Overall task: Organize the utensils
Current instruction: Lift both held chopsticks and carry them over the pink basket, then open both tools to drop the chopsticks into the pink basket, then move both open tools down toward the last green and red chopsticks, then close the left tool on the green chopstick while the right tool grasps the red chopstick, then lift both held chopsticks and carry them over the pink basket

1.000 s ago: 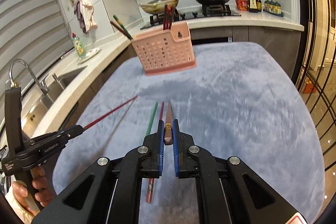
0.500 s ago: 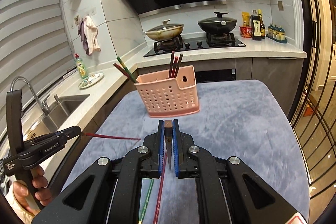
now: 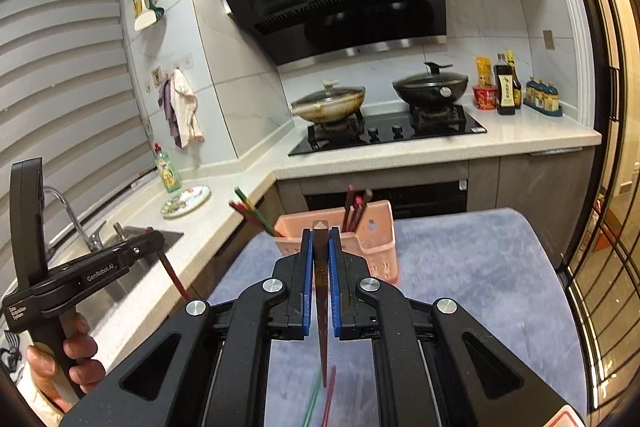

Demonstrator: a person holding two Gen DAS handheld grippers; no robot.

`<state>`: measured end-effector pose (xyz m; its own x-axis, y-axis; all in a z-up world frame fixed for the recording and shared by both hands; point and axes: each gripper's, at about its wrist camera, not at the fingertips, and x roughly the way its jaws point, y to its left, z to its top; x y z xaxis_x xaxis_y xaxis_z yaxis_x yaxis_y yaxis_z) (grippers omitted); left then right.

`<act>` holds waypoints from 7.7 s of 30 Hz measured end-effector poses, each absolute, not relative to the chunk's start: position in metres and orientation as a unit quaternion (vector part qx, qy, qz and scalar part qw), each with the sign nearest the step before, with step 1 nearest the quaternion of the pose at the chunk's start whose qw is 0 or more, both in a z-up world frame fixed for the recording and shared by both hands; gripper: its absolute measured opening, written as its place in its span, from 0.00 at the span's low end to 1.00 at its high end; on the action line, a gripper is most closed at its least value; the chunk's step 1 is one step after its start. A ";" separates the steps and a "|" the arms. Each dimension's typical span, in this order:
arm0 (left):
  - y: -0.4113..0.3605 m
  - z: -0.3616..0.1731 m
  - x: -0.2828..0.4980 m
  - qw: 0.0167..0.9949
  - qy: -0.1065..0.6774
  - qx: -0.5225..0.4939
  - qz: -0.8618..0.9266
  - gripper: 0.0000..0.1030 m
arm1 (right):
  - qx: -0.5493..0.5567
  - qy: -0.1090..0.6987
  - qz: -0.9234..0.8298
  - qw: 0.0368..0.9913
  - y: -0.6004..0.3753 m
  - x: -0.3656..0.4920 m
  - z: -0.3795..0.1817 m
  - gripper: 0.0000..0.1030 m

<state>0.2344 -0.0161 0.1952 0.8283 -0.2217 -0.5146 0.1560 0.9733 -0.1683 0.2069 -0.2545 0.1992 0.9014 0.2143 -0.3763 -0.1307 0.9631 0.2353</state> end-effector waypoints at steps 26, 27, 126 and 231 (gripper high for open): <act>-0.074 0.253 0.357 0.979 0.177 -0.032 -0.097 0.07 | 0.123 0.156 0.071 0.977 -0.260 0.374 0.237 0.07; -0.075 0.249 0.360 0.978 0.181 -0.032 -0.098 0.07 | 0.123 0.160 0.070 0.977 -0.259 0.376 0.231 0.07; -0.031 -0.011 0.099 0.899 0.434 0.016 -0.052 0.69 | 0.044 0.434 0.084 0.896 -0.187 0.068 -0.049 0.19; -0.047 0.177 0.220 0.948 0.292 -0.053 -0.115 0.06 | 0.109 0.208 0.091 0.968 -0.254 0.193 0.180 0.07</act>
